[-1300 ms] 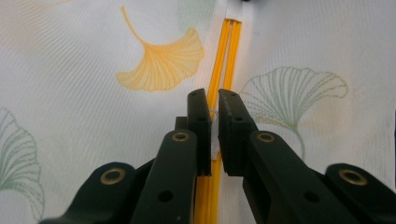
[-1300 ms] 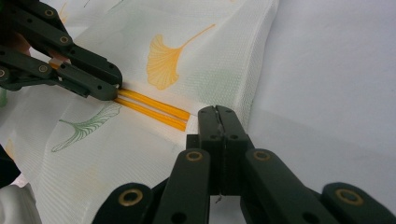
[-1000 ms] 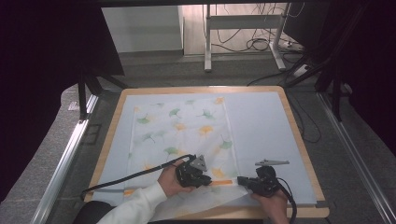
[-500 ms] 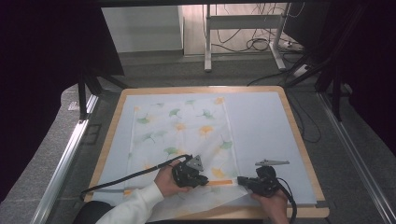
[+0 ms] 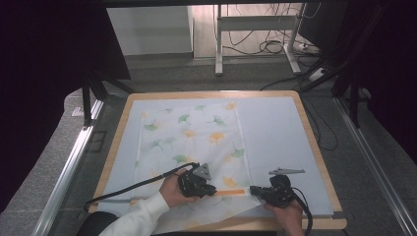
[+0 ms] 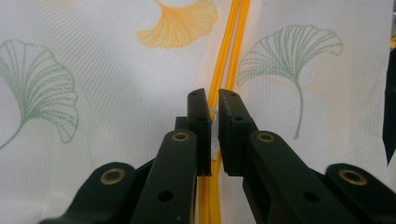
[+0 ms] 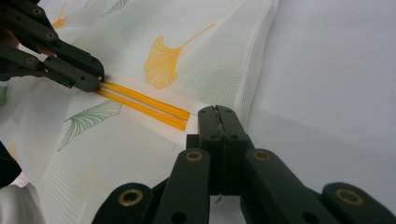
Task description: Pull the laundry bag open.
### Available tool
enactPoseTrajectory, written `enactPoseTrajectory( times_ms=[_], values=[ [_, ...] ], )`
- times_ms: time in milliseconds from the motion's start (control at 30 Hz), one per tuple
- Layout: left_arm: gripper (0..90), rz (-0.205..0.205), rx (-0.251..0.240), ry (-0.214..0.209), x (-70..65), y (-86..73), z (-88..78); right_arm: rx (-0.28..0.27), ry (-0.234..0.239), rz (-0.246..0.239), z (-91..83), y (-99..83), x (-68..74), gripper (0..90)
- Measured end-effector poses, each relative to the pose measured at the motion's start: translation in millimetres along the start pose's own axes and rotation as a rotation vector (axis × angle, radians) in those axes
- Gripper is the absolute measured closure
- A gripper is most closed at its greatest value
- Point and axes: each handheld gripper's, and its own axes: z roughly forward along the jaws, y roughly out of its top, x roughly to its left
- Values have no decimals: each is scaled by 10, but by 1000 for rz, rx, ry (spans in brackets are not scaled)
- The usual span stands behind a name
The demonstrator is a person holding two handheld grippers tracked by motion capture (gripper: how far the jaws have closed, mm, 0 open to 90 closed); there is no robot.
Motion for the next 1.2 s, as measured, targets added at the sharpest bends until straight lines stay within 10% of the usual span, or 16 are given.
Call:
enactPoseTrajectory(
  times_ms=[1200],
  values=[
    [850,-14,0,18,0,-152,-129,1,0,-5,1,2,3,895]
  ],
)
